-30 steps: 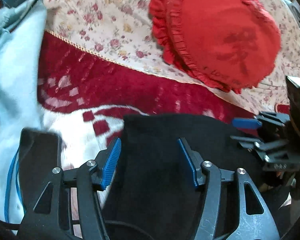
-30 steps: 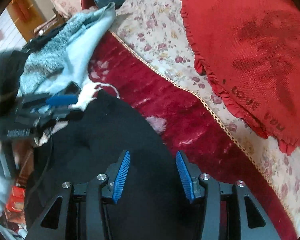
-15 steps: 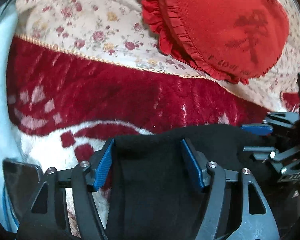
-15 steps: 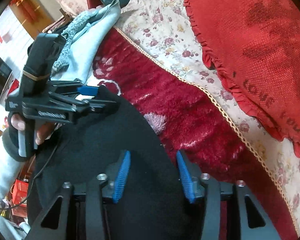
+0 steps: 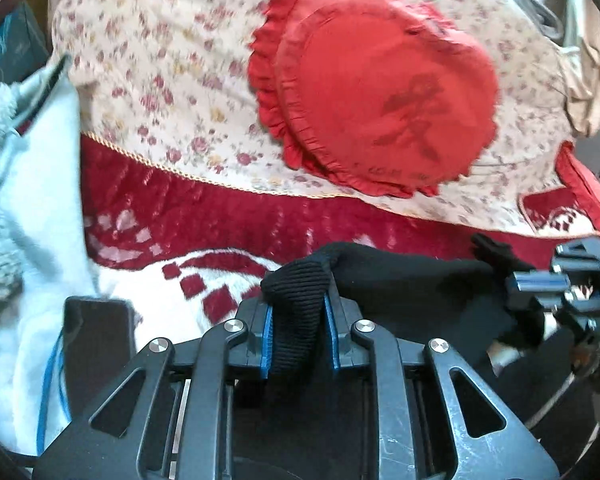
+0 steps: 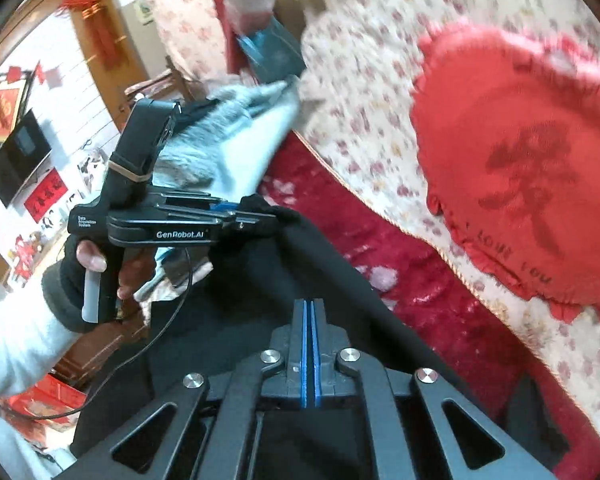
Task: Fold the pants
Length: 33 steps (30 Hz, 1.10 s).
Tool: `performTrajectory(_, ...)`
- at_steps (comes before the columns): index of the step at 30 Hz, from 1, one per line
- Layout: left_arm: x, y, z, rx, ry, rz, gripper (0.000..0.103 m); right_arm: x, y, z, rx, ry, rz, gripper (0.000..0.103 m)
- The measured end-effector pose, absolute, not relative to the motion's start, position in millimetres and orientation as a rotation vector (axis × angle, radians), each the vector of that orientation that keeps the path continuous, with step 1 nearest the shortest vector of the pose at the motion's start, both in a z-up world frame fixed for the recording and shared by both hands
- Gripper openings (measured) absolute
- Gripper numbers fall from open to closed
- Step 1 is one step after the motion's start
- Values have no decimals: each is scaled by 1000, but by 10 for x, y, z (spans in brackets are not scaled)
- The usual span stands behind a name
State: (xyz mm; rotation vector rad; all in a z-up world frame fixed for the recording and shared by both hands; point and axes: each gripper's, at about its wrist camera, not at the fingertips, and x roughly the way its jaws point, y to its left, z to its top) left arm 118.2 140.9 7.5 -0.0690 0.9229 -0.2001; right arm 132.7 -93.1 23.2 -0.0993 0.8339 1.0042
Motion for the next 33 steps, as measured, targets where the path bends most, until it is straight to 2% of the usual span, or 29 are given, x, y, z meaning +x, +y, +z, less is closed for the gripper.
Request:
performTrajectory(3, 1031, 1343, 117, -56, 914, -204, 17, 1255, -943, 286, -132, 815, 949, 2)
performTrajectory(6, 906, 1316, 134, -75, 905, -211, 17, 1387, -961, 187, -94, 862, 906, 13)
performTrajectory(8, 840, 1306, 147, -82, 901, -213, 17, 1454, -925, 85, -96, 886, 936, 46)
performTrajectory(10, 810, 1319, 132, -85, 903, -215, 17, 1479, -860, 7, -162, 899, 946, 56)
performTrajectory(15, 803, 1345, 113, -91, 907, -220, 17, 1628, -726, -77, -299, 883, 963, 56)
performTrajectory(18, 827, 1355, 104, -95, 908, -219, 17, 1787, -628, -235, -324, 960, 1014, 56)
performTrajectory(19, 838, 1367, 100, -98, 909, -219, 17, 1816, -568, -326, -368, 995, 1010, 53)
performTrajectory(22, 871, 1378, 77, -95, 917, -218, 17, 1789, -541, -446, -391, 1020, 985, 18)
performTrajectory(23, 887, 1377, 78, -90, 918, -212, 17, 1775, -583, -441, -359, 1020, 970, 14)
performTrajectory(27, 865, 1412, 239, -106, 878, -220, 17, 1618, -760, -168, -275, 954, 946, 11)
performTrajectory(33, 486, 1492, 398, -86, 820, -230, 17, 863, -871, 426, -244, 821, 977, 9)
